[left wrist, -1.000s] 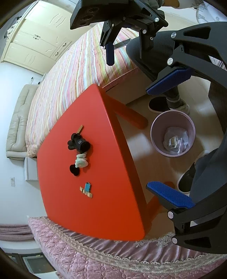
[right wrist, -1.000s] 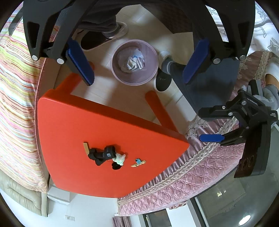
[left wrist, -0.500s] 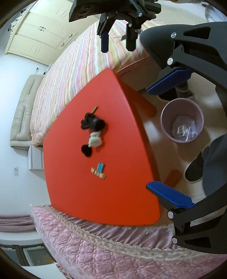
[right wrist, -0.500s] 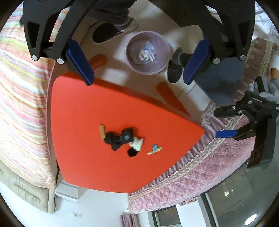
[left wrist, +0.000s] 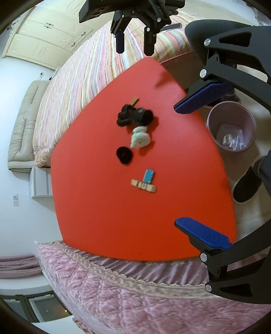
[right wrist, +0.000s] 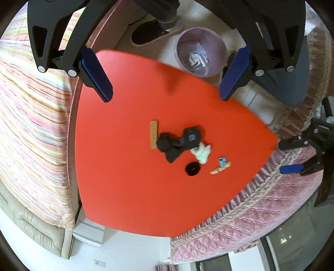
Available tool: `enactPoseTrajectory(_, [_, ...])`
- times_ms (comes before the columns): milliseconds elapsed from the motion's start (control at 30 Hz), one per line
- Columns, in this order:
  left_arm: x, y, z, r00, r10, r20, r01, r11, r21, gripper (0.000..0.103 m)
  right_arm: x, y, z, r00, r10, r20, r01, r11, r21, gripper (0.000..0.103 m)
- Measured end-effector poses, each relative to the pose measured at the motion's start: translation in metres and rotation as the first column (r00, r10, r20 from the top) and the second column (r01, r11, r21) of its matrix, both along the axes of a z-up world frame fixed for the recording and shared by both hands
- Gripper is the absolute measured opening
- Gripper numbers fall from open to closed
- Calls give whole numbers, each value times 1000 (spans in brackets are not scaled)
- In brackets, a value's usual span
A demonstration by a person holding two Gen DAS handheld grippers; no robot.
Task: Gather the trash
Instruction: 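Move both open grippers back over the table toward the remaining items, then grasp the wooden clothespin with the left gripper while the right gripper grasps the wooden stick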
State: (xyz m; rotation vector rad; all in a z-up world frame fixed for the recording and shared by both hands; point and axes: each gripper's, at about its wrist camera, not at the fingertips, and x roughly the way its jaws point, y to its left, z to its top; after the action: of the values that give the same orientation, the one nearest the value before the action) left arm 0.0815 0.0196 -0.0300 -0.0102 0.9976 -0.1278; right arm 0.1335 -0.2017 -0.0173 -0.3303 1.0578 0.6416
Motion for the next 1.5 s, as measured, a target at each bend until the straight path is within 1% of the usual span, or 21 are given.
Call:
enactPoseTrajectory(200, [37,5,-7,999,-5,-36,5,1000,6,95,34,13,-15,999,-4,-44,2,999,-49,100])
enactPoseTrajectory(367, [71,6,-18,996,-8,-90,8,1000,-4,95,56,25,-31,996,-7,-86,-1,996,-89,100])
enactPoseTrajectory(567, [107,10,-37,986,-16,-166,17,1000,6,95,71,39,-48,993,0,-120,-15,992,-123,99])
enactPoseTrajectory(633, [116,12,-44,982,-4,-187,7,1000,16,95,74,42,-52,992,0,-127,-17,991,-130,99])
enactPoseTrajectory(733, [125,14,-55,977,-4,-215,10,1000,26,95,77,45,-60,990,4,-140,-25,989,-145,93])
enactPoseTrajectory(900, [136,16,-74,968,-8,-253,19,999,40,95,81,49,-69,988,7,-153,-30,988,-152,90])
enactPoseTrajectory(1033, [143,19,-85,963,-2,-268,17,999,52,94,84,50,-74,988,4,-156,-30,986,-163,80])
enactPoseTrajectory(1067, [144,19,-87,963,-1,-270,16,999,51,90,85,50,-75,988,2,-156,-28,986,-164,76])
enactPoseTrajectory(1100, [146,20,-90,962,4,-274,12,998,56,84,86,51,-77,988,0,-157,-27,985,-168,74])
enactPoseTrajectory(1167, [149,20,-93,959,2,-284,18,998,67,76,87,51,-80,987,2,-161,-31,984,-176,66])
enactPoseTrajectory(1300, [150,20,-95,962,5,-274,19,996,85,72,87,52,-84,986,9,-167,-39,983,-179,58])
enactPoseTrajectory(1333, [150,20,-95,962,2,-272,22,996,86,71,87,52,-86,986,10,-169,-41,982,-183,52])
enactPoseTrajectory(1367, [149,19,-94,963,-4,-271,28,996,87,66,87,53,-87,985,13,-169,-45,982,-183,48])
enactPoseTrajectory(1433, [148,17,-92,962,-19,-272,45,995,89,58,86,53,-87,986,17,-167,-47,983,-177,46])
enactPoseTrajectory(1467, [147,17,-91,962,-20,-273,47,995,91,50,86,54,-87,986,20,-168,-50,983,-174,42])
enactPoseTrajectory(1500, [147,16,-90,961,-22,-275,49,995,92,41,86,54,-87,986,23,-167,-52,984,-173,40])
